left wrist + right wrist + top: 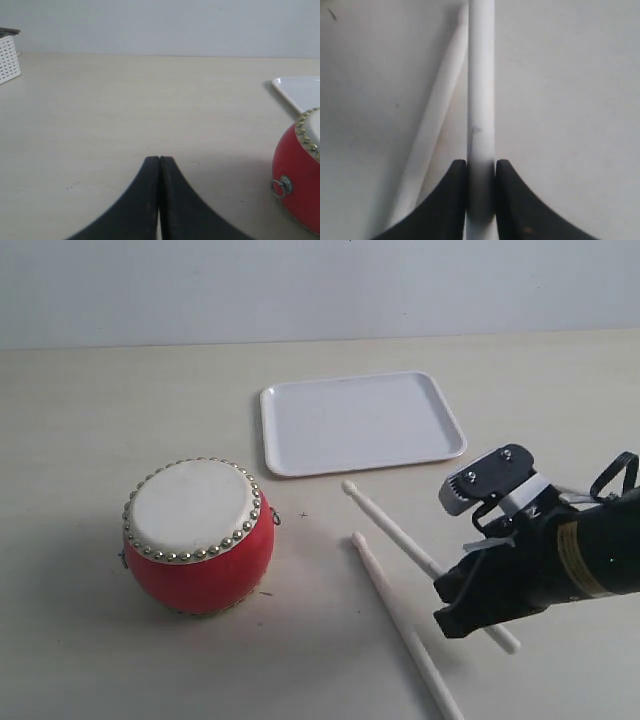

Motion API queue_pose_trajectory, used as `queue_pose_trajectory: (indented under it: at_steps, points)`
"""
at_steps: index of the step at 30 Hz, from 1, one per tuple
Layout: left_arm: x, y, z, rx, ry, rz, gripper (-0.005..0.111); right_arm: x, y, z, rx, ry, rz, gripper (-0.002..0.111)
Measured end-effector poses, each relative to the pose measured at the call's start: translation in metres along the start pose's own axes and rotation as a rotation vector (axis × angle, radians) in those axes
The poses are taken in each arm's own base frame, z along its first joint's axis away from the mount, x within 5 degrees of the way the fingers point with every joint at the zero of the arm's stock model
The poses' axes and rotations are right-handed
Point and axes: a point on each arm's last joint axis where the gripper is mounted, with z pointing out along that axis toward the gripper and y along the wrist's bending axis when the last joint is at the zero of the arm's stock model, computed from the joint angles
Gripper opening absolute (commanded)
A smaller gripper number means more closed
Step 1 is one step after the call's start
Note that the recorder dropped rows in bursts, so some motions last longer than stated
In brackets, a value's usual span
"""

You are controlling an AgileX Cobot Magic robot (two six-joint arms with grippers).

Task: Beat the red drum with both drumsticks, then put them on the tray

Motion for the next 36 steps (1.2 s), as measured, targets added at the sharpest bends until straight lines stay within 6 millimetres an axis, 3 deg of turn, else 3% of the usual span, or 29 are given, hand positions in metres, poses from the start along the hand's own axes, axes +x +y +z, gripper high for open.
queue_pose_trajectory:
  at_steps: [4,13,25,30,36]
  points:
    - [0.000,0.000,0.000,0.000,0.000,0.000,0.000,-0.016,0.010,-0.031,-0.023,-0.160,0.002,0.000]
    - [0.000,0.000,0.000,0.000,0.000,0.000,0.000,-0.031,0.028,-0.088,-0.052,-0.422,-0.062,0.000]
    - [-0.003,0.000,0.000,0.003,-0.038,0.082,0.000,-0.031,0.031,-0.096,-0.058,-0.454,-0.070,0.000]
    - [-0.011,-0.005,-0.001,0.067,-0.120,-0.160,0.000,-0.031,0.031,-0.096,-0.058,-0.454,-0.072,0.000]
    - [-0.019,-0.010,-0.003,0.175,-0.174,-0.608,0.000,-0.031,0.031,-0.096,-0.057,-0.454,-0.076,0.000]
